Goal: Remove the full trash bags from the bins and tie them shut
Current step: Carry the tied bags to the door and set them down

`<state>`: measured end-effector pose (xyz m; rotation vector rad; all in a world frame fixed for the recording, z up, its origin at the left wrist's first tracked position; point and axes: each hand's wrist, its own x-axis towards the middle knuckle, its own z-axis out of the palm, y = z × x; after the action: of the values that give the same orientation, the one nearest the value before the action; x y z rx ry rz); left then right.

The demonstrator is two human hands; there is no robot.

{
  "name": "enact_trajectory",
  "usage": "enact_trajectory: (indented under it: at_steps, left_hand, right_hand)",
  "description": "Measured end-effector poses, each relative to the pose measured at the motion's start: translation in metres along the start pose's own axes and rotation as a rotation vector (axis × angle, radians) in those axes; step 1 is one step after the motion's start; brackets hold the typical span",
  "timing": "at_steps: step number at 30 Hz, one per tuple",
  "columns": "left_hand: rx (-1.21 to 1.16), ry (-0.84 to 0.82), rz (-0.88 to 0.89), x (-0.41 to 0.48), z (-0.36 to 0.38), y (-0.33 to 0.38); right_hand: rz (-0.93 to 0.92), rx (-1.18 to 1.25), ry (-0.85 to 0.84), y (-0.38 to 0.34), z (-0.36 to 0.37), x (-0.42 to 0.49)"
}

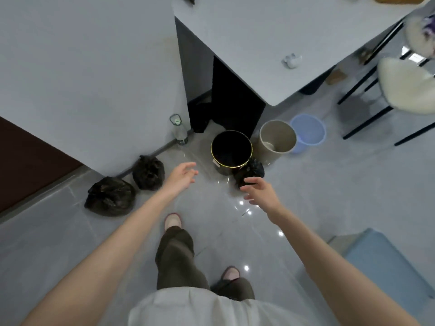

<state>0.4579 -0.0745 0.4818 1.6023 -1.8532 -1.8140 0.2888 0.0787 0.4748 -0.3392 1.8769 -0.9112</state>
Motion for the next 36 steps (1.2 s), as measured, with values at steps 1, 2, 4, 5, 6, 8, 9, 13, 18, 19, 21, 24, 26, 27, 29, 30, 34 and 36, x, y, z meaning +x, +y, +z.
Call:
enact_trajectory:
  at_steps: [1, 2, 4, 5, 6, 8, 9, 13, 18, 19, 21, 24, 26, 27, 29, 30, 34, 36]
  left_hand:
    - [0.013, -0.011, 0.01, -0.005, 0.016, 0.006]
    - [0.02, -0.016, 0.019, -0.008, 0.028, 0.011]
    - [0.03, -0.036, 0.041, -0.01, 0.057, 0.025]
    - [0.03, -0.042, 0.047, -0.01, 0.069, 0.03]
    - [0.026, -0.048, 0.048, -0.009, 0.082, 0.034]
    - [0.032, -0.062, 0.049, -0.004, 0.104, 0.043]
    - [0.04, -0.065, 0.049, 0.0, 0.114, 0.047]
    - [0.046, -0.081, 0.039, 0.03, 0.145, 0.064]
    - [0.053, -0.141, 0.029, 0.069, 0.173, 0.095]
    - [0.051, -0.14, 0.016, 0.076, 0.177, 0.102]
    - [0.051, -0.126, -0.006, 0.09, 0.184, 0.112]
    - [0.046, -0.126, -0.061, 0.108, 0.193, 0.126]
    - [0.023, -0.113, -0.103, 0.117, 0.2, 0.131]
    - [0.013, -0.099, -0.122, 0.122, 0.204, 0.132]
    - [-0.016, -0.078, -0.164, 0.132, 0.212, 0.132]
    - [-0.038, -0.064, -0.185, 0.136, 0.217, 0.131]
    - [-0.128, 0.056, -0.266, 0.155, 0.24, 0.122]
    - [-0.174, 0.132, -0.297, 0.159, 0.253, 0.119]
  right_hand:
    - [-0.006, 0.012, 0.013, 0.006, -0.017, -0.006]
    - [-0.015, 0.014, 0.026, 0.01, -0.03, -0.009]
    - [-0.018, 0.035, 0.067, 0.019, -0.06, -0.012]
    - [-0.016, 0.048, 0.082, 0.022, -0.072, -0.012]
    - [-0.012, 0.053, 0.092, 0.025, -0.083, -0.01]
    - [-0.005, 0.05, 0.108, 0.029, -0.102, -0.004]
    - [-0.003, 0.045, 0.112, 0.03, -0.111, 0.0]
    - [0.016, 0.027, 0.114, 0.024, -0.143, 0.028]
    - [0.04, -0.051, 0.094, 0.003, -0.188, 0.066]
    - [0.048, -0.074, 0.086, -0.003, -0.196, 0.073]
    - [0.057, -0.108, 0.072, -0.014, -0.211, 0.089]
    - [0.055, -0.137, 0.055, -0.031, -0.228, 0.116]
    - [0.071, -0.181, 0.02, -0.04, -0.235, 0.135]
    - [0.076, -0.21, -0.002, -0.043, -0.239, 0.144]
    - [0.074, -0.268, -0.051, -0.05, -0.244, 0.165]
    - [0.069, -0.303, -0.08, -0.053, -0.246, 0.176]
    - [0.041, -0.451, -0.208, -0.061, -0.255, 0.216]
    - [0.017, -0.527, -0.267, -0.063, -0.262, 0.232]
